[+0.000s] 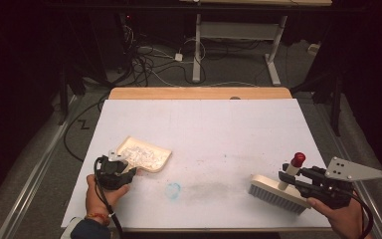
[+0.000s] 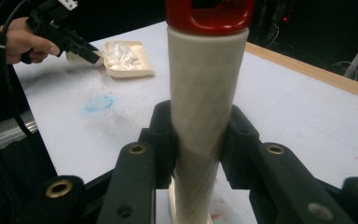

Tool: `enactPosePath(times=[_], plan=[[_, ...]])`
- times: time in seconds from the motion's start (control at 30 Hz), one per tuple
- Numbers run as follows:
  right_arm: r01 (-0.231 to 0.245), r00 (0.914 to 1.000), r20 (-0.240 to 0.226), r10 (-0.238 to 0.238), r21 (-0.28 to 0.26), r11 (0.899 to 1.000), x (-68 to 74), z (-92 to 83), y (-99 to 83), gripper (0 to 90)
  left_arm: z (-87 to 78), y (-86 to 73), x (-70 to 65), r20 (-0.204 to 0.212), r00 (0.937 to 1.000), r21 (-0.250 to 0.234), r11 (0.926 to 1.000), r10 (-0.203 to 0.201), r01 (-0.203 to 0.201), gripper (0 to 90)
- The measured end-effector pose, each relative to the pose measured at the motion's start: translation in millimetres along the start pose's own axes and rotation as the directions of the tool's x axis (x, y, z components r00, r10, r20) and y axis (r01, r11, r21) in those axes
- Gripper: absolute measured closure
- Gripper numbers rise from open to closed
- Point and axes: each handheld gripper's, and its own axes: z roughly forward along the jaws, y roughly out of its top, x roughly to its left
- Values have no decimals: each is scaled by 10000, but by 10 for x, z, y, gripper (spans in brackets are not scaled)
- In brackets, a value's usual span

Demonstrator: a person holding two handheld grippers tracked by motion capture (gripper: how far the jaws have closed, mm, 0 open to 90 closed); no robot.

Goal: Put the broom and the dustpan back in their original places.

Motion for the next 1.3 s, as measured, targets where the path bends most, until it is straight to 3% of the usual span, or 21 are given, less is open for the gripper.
enactPosePath(times=[0.3,0.4,0.53,0.63,0.83,0.97,1.03,1.1,1.2,1.3], plan=[[-341,9992,-203,342,48,9994,-92,50,-15,702,126,77,61,-254,9995,-30,9998,-204,204,635],[-444,9990,-21,445,169,9989,-139,66,3,701,156,58,42,-90,9983,-52,9983,-577,577,631],[-518,9986,104,515,307,9982,-238,133,40,695,169,44,-3,70,9974,-110,9974,-718,719,606],[-522,9979,412,507,363,9980,-318,211,67,683,177,46,-68,-121,9978,-117,9978,-655,653,569],[-585,9950,845,540,527,9969,-482,408,131,651,193,31,-173,114,9991,-85,9991,-404,405,528],[-643,9916,1171,556,719,9953,-621,572,170,630,196,15,-200,326,9995,-69,10000,10,-8,485],[-748,9896,1283,650,729,9945,-697,655,195,630,171,8,-199,103,9996,-294,9993,247,-244,421],[-824,9865,1486,689,872,9928,-754,741,219,624,104,-27,-200,233,9969,-1123,9911,749,-719,382],[-962,9815,1758,760,1092,9894,-825,852,228,616,-5,-100,-240,94,9861,-2154,9633,1658,-1600,316],[-1157,9763,1977,885,1307,9846,-891,949,222,610,-80,-187,-298,-30,9770,-2825,9370,2132,-2054,256]])
